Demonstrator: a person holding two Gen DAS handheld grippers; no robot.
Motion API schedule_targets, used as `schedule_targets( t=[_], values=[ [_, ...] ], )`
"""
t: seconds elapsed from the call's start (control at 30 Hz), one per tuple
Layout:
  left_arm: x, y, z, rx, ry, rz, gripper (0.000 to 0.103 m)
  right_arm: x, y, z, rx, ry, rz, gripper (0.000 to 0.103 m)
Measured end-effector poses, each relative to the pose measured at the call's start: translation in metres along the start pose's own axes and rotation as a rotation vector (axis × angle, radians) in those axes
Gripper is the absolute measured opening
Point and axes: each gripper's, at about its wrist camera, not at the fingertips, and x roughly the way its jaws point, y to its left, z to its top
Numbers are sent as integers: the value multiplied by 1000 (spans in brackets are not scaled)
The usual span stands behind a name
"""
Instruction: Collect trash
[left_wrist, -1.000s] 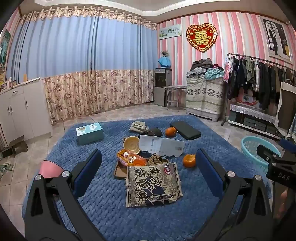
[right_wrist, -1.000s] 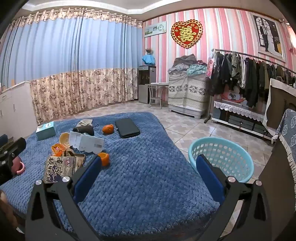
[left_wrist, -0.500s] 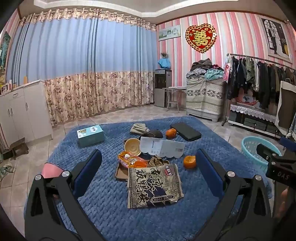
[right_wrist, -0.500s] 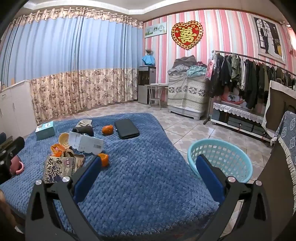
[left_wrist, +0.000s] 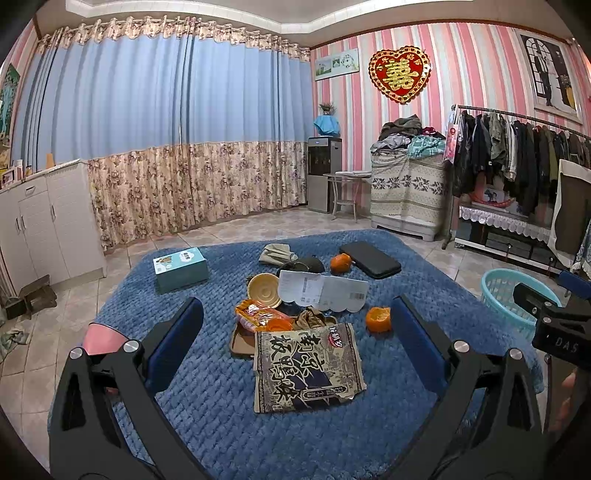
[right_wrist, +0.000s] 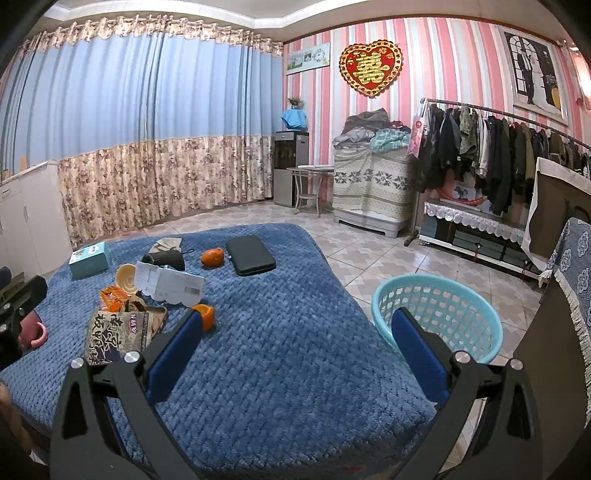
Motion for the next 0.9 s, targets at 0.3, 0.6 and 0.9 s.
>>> schedule_targets(
  t=[0.3, 0.6, 0.9],
  values=[
    [-4, 0, 0, 2, -3, 1, 98, 0, -3, -2, -4, 4, 5, 99],
    [-3, 0, -3, 2, -4, 2, 98, -1, -2, -2, -2, 6, 2, 99],
    [-4, 1, -2, 3, -3, 1, 98, -1, 0, -3, -3, 7, 3, 99]
  ],
)
